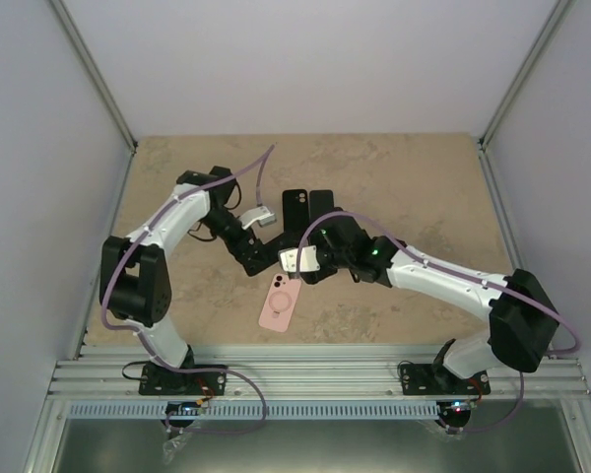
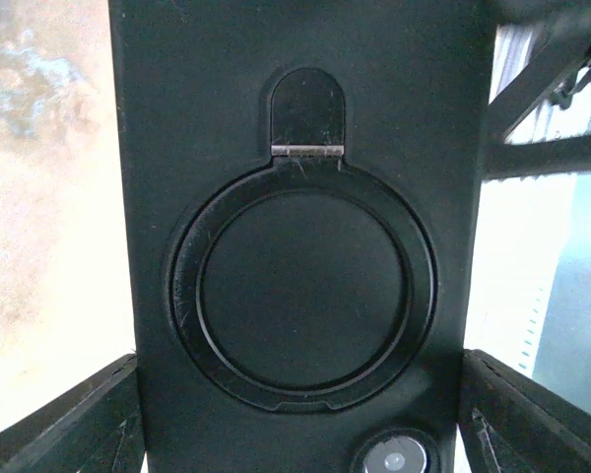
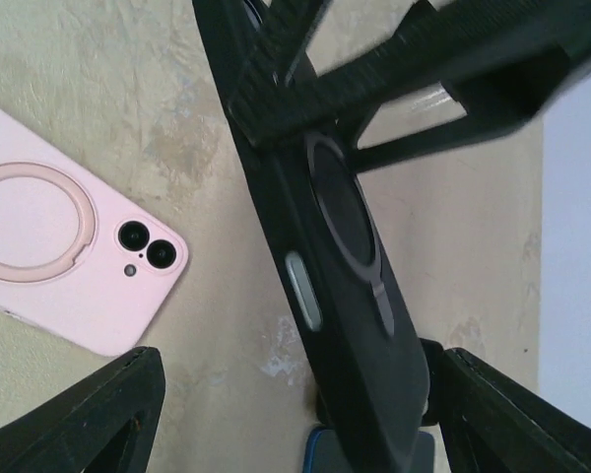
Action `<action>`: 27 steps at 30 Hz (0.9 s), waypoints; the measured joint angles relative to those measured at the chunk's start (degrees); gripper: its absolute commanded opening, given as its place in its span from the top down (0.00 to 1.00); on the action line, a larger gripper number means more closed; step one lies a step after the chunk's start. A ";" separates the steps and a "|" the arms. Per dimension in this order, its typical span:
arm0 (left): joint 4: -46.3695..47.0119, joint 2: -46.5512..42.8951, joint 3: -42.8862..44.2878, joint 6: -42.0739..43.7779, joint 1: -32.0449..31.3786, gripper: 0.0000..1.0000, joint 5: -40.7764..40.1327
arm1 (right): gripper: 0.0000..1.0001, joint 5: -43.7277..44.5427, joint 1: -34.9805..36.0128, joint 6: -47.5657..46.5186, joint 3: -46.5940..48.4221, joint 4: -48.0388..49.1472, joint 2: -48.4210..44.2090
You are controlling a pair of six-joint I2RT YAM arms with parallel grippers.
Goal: Take the phone out of the phone case
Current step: Pick up the phone at the center of the board.
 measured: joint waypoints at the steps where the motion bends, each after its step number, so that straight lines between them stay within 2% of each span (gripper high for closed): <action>1: -0.26 0.42 0.57 -0.79 -0.61 0.75 0.61 | 0.24 0.96 0.59 -0.63 0.00 0.02 0.13; 6: -0.70 1.95 2.10 -4.02 -3.76 0.75 2.32 | 0.35 5.53 3.15 -3.45 -0.04 0.46 0.22; 19: -2.75 5.95 5.84 -9.11 -5.75 0.75 6.36 | 0.86 14.49 6.67 -8.55 -1.92 3.30 0.35; 23: -3.23 6.10 6.23 -10.91 -5.57 0.67 6.71 | 0.99 15.37 6.78 -9.40 -2.32 3.30 0.31; 24: -3.56 6.23 6.38 -11.15 -5.55 0.63 6.93 | 0.99 15.52 6.80 -9.53 -2.32 3.37 0.24; 27: -4.33 6.62 7.39 -11.19 -5.55 0.41 7.02 | 0.99 15.82 6.80 -9.49 -2.34 3.45 -0.02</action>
